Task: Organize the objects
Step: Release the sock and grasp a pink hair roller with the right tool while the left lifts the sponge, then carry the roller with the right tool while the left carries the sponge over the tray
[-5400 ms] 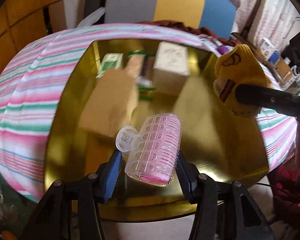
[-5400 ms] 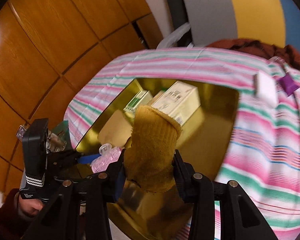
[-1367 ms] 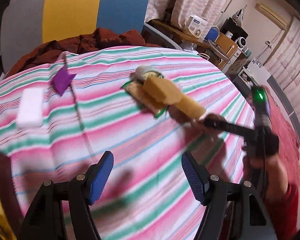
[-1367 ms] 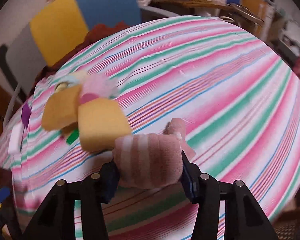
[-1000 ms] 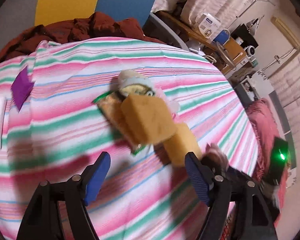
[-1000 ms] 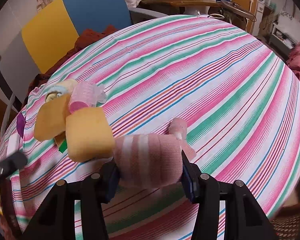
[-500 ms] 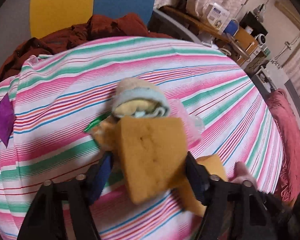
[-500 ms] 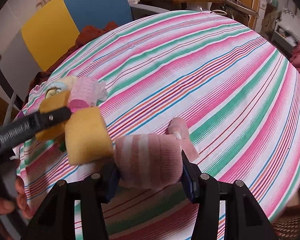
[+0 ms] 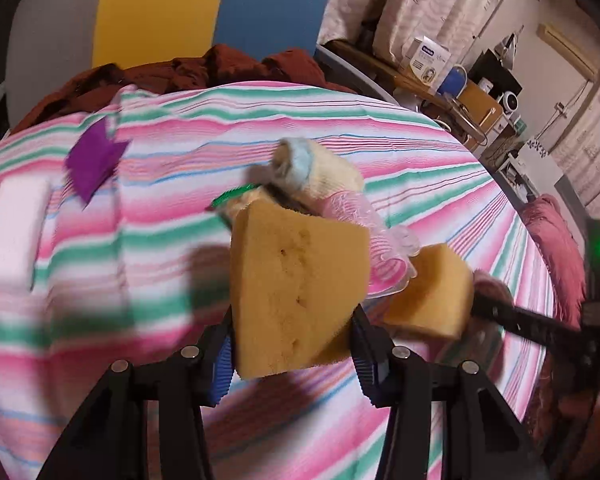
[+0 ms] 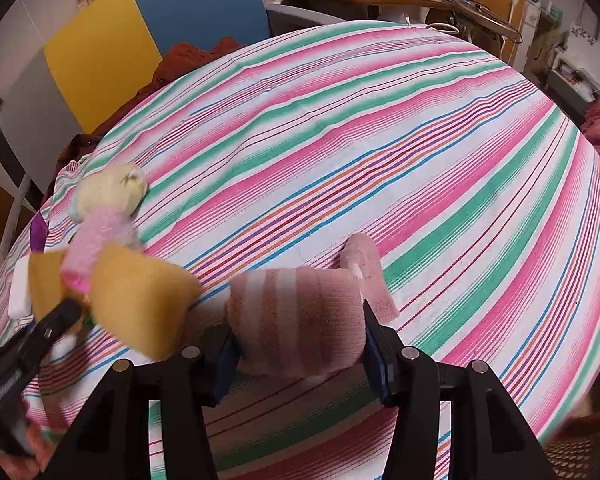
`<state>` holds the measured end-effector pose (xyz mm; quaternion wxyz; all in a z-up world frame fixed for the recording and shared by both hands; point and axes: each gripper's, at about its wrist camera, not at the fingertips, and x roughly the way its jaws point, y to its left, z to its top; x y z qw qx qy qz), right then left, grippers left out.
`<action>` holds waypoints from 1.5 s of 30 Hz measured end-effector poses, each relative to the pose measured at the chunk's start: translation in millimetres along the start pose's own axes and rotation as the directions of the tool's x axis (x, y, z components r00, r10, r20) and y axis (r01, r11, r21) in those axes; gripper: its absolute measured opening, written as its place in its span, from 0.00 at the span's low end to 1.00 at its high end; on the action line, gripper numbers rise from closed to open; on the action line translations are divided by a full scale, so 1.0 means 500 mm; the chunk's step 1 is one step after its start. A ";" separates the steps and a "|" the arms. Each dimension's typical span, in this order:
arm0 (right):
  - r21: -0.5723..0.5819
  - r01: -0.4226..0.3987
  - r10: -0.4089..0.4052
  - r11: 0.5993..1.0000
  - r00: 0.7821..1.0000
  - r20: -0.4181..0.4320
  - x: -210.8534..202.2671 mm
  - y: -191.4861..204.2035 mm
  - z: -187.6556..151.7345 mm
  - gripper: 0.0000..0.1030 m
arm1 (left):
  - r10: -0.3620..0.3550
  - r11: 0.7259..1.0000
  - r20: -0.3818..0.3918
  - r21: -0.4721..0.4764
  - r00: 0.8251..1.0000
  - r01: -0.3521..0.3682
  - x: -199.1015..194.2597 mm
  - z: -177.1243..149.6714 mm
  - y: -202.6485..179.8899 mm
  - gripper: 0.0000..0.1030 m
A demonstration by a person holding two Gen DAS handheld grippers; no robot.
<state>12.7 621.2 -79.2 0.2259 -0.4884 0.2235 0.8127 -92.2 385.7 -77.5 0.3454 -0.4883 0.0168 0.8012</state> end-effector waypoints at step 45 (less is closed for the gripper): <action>-0.019 -0.675 0.674 0.737 0.737 -0.045 -0.087 0.198 -0.119 0.60 | -0.043 0.995 0.143 -0.082 0.989 0.055 -0.207 -0.224 0.122 0.48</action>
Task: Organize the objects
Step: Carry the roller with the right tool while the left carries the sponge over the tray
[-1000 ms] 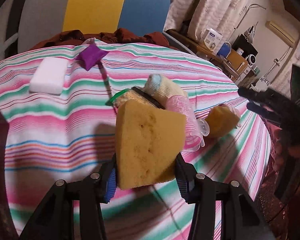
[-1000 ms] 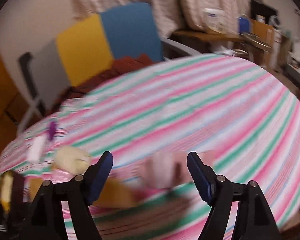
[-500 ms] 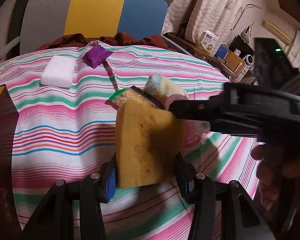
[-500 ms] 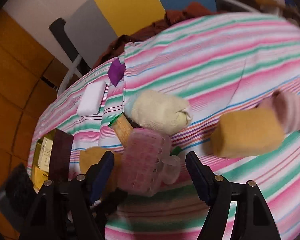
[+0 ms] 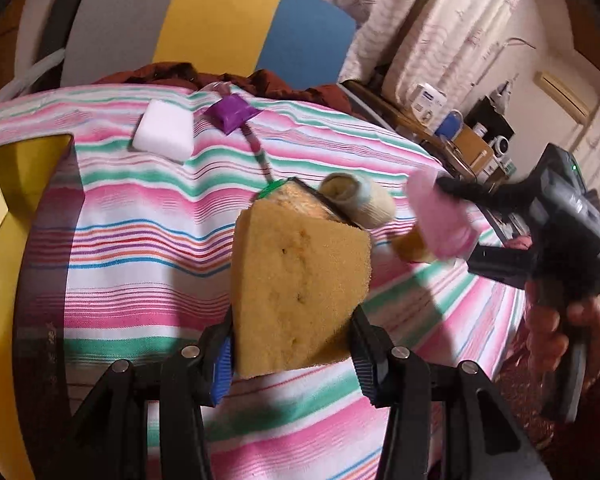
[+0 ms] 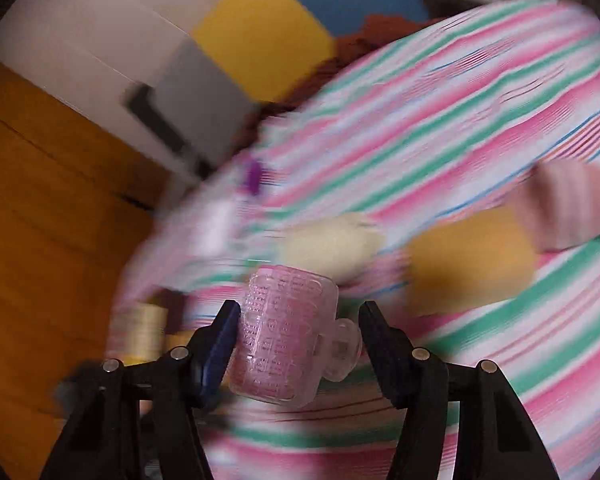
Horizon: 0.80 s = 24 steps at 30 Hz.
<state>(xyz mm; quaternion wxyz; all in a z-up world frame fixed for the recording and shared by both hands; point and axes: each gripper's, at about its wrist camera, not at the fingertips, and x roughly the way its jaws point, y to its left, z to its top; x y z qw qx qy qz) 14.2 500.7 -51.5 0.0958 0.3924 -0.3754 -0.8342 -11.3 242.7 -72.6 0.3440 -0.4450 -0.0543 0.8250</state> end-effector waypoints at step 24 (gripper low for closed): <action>-0.261 0.026 -0.031 0.965 0.999 -0.015 0.044 0.114 -0.048 0.60 | 0.019 1.000 0.042 0.002 0.999 -0.019 -0.187 -0.050 0.067 0.48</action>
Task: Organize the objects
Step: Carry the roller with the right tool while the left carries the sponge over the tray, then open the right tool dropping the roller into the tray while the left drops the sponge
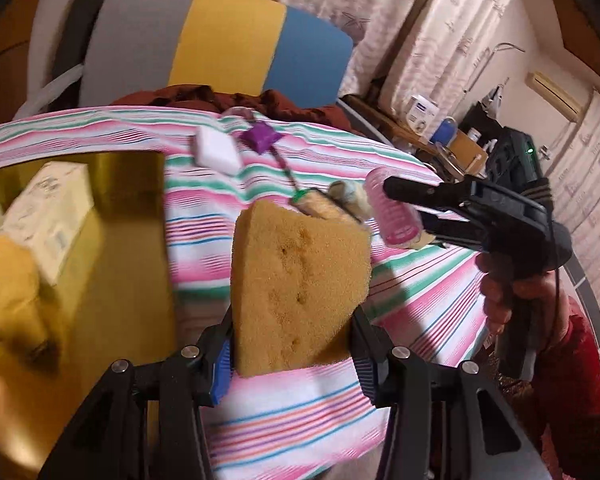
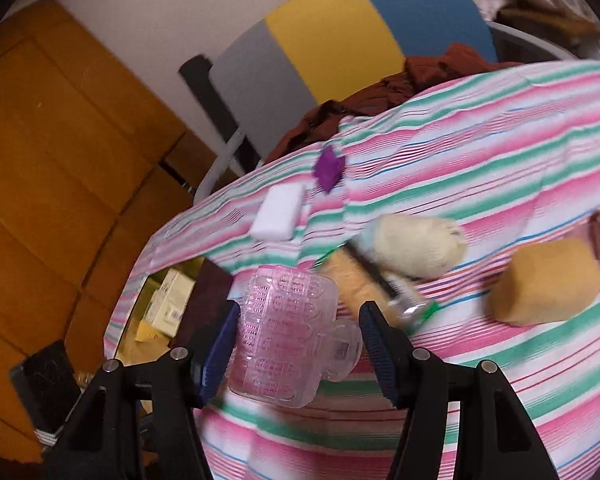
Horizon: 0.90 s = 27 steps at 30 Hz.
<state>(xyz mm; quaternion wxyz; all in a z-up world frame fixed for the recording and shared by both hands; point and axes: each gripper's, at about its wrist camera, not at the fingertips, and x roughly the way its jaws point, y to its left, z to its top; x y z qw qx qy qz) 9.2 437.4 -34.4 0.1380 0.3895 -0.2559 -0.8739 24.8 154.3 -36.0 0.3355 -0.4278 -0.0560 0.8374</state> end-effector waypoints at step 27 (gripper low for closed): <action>-0.300 0.056 -0.091 0.952 0.990 -0.105 0.303 0.395 0.011 0.77 | 0.170 0.974 -0.167 -0.119 0.971 -0.191 -0.007 -0.003 0.206 0.52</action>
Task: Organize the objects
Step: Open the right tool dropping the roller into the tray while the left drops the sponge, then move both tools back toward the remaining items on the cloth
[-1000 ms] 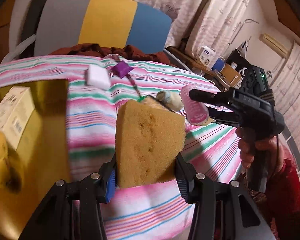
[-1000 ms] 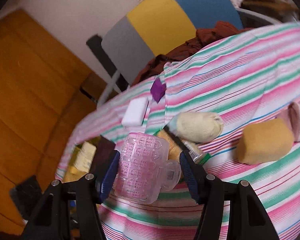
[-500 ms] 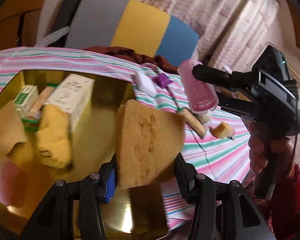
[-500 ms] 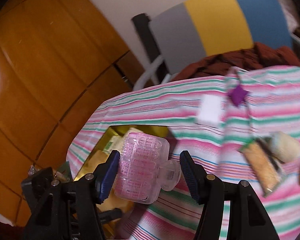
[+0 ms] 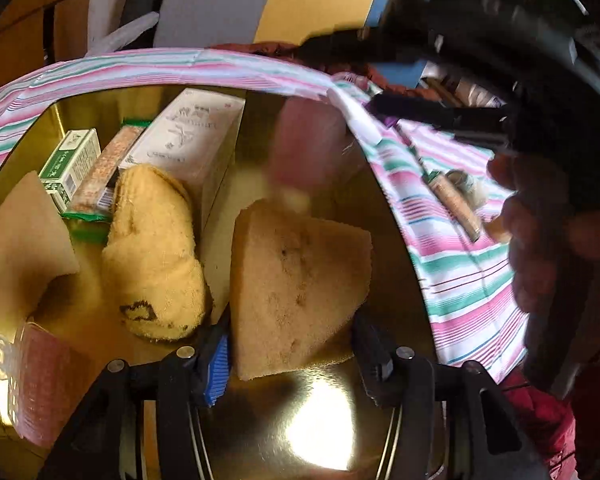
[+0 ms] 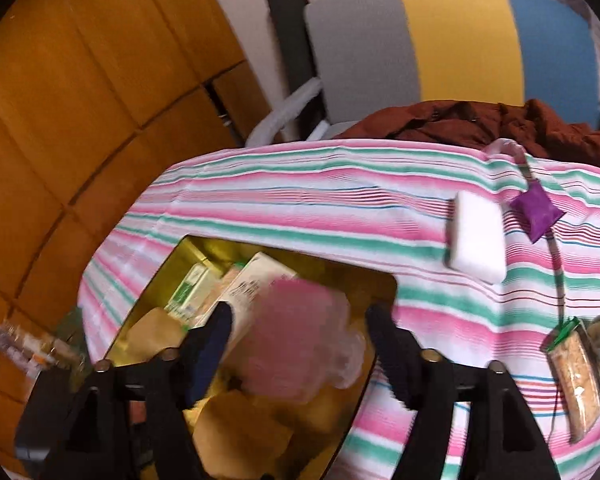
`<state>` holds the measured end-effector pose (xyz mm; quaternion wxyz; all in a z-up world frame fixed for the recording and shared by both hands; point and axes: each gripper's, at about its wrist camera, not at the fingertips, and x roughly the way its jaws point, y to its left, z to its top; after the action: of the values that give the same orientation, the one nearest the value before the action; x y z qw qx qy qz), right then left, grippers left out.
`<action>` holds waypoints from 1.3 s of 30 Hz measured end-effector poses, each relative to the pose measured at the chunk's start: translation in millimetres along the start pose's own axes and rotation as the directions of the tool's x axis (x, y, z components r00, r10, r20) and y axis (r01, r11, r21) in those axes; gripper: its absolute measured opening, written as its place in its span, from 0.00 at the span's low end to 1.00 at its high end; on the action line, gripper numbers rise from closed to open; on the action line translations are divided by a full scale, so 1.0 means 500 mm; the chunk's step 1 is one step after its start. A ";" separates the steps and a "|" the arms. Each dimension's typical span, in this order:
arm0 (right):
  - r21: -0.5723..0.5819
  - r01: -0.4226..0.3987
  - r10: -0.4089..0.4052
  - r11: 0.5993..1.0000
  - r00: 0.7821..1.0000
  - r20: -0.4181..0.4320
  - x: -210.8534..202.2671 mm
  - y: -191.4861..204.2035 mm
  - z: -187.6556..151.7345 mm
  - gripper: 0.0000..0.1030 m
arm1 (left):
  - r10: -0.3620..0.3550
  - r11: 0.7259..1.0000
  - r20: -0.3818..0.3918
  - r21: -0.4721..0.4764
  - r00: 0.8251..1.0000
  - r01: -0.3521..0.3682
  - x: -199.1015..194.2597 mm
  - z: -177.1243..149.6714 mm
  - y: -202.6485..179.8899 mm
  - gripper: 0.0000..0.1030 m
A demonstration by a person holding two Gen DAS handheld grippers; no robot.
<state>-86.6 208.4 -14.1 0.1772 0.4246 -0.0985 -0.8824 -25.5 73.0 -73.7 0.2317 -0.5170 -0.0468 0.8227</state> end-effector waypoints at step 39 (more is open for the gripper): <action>0.277 0.151 -0.155 0.949 0.988 -0.005 -0.191 -0.269 -0.156 0.88 | -0.064 0.989 0.155 0.145 0.986 0.041 -0.052 -0.005 -0.181 0.78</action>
<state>-1.1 368.1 -37.8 0.0466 0.4442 -0.1888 -0.8745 16.2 141.8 -24.6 0.2850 -0.4305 -0.0205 0.8562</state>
